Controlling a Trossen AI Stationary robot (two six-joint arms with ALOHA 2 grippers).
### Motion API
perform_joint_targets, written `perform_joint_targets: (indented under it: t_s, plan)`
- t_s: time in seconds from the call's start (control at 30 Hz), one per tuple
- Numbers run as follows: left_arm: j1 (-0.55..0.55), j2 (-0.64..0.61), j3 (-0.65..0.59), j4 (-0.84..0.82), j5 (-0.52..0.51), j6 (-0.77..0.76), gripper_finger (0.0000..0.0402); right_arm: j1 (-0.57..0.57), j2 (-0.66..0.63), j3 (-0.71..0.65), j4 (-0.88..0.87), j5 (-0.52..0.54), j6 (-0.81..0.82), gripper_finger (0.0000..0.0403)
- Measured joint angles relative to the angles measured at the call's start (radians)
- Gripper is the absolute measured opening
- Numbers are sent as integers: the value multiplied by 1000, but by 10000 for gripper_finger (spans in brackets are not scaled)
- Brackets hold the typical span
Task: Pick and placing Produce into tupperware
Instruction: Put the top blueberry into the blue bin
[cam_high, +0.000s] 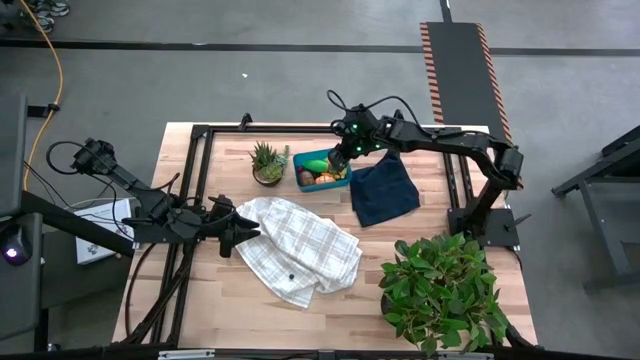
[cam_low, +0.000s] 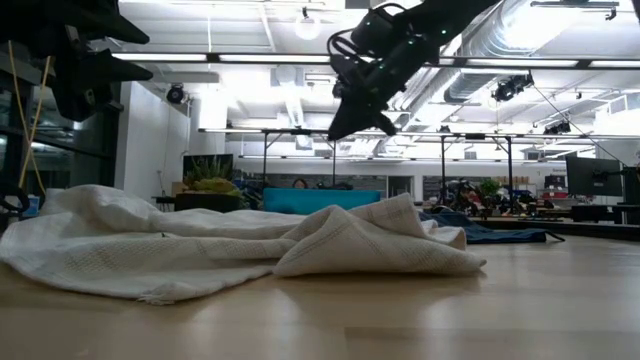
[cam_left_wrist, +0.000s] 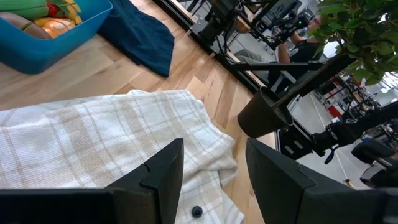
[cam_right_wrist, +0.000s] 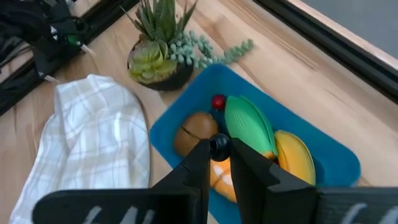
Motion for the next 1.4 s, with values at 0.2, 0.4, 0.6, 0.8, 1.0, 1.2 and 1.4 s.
perform_joint_targets:
  t_s: [0.2,0.4,0.6,0.8,1.0,1.2,1.4]
  plan:
    - [0,0,0,-1,2,0,163,0,92,119,-50,-3,-23,39]
    - [0,0,0,-3,3,0,163,-17,188,261,-211,-21,-44,39]
    - [0,0,0,-6,3,0,163,-14,299,403,-383,-22,-100,39]
    - [0,0,0,-6,3,0,163,-5,389,495,-498,-21,-117,39]
    - [0,0,0,-7,3,0,163,3,429,505,-536,-22,-137,39]
    - [0,0,0,-7,3,0,163,9,446,505,-568,-18,-140,39]
    - [0,0,0,-8,3,0,163,8,447,505,-562,-2,-145,39]
